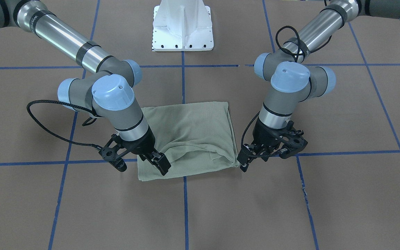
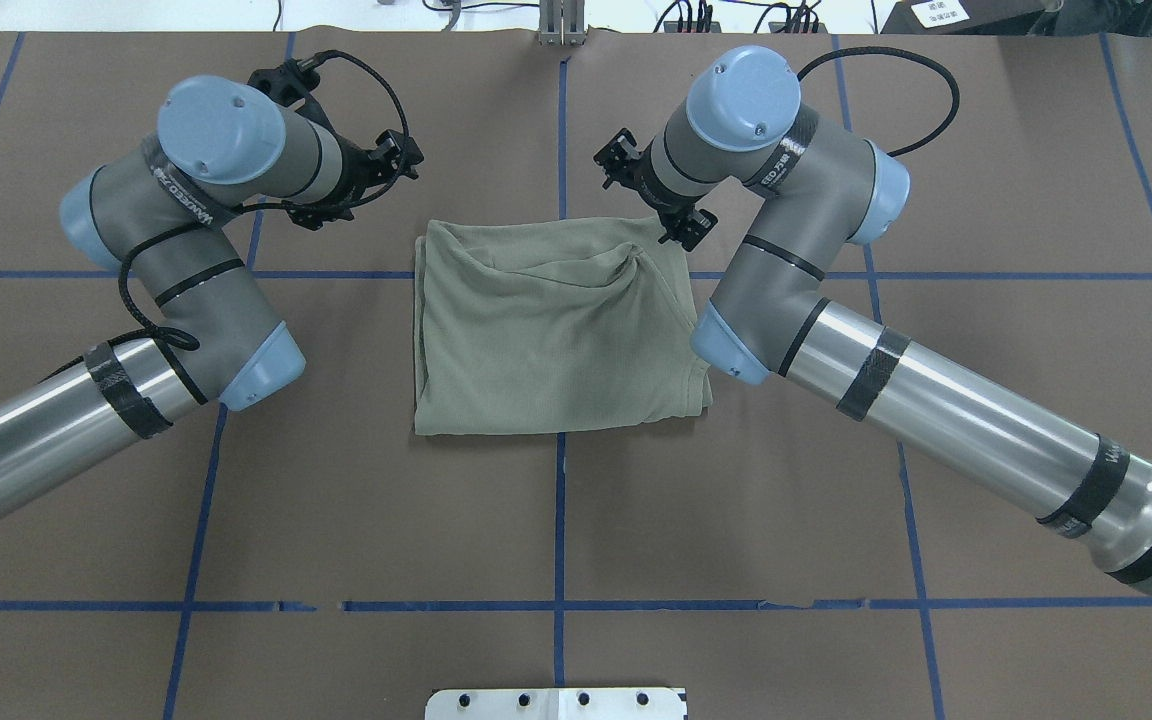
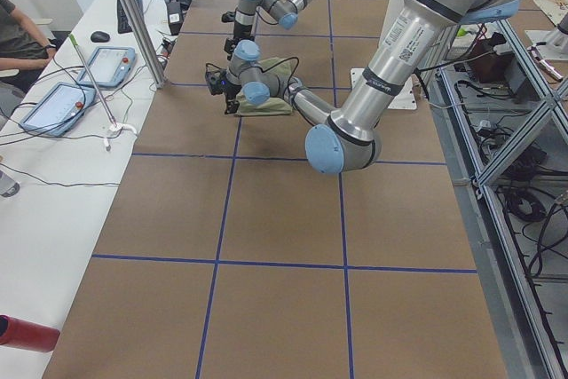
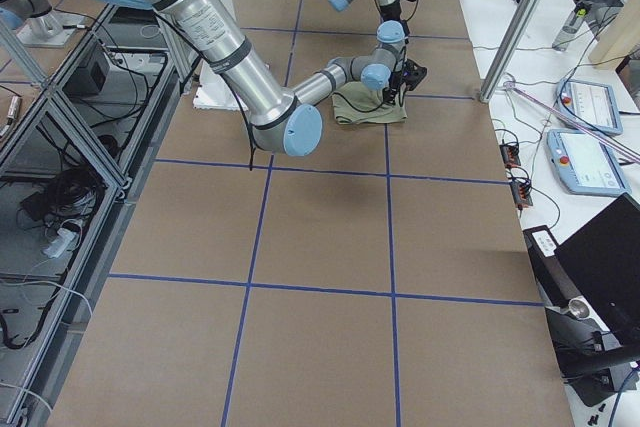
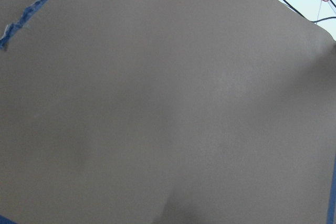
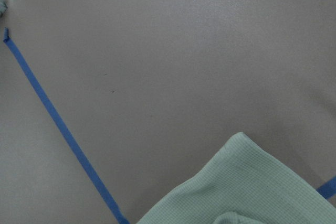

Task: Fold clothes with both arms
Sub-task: 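Release and raise the left gripper while the right gripper holds its corner, then lower the held corner onto the folded shirt with the right gripper and release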

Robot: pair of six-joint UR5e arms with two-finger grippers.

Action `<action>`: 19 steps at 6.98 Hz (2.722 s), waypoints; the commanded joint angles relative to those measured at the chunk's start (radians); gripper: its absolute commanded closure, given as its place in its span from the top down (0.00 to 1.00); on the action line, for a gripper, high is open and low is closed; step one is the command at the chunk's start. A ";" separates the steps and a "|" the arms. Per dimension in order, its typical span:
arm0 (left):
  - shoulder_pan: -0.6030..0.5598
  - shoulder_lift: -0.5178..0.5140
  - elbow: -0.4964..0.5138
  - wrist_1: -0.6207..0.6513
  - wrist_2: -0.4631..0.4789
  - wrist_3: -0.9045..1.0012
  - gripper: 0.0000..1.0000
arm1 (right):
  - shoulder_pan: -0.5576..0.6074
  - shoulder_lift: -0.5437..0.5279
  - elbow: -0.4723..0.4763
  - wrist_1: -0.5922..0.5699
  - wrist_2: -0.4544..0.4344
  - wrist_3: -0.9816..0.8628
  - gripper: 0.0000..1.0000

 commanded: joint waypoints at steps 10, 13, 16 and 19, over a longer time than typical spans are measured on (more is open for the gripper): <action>-0.060 0.106 -0.089 -0.005 -0.095 0.178 1.00 | -0.021 0.071 -0.083 -0.157 -0.007 -0.161 0.70; -0.060 0.107 -0.089 -0.007 -0.094 0.181 1.00 | -0.045 0.082 -0.093 -0.157 -0.003 -0.162 0.70; -0.060 0.106 -0.090 -0.009 -0.095 0.178 1.00 | -0.056 0.077 -0.096 -0.157 -0.001 -0.173 0.09; -0.060 0.107 -0.100 -0.018 -0.095 0.175 1.00 | -0.043 0.073 -0.093 -0.167 -0.003 -0.173 0.00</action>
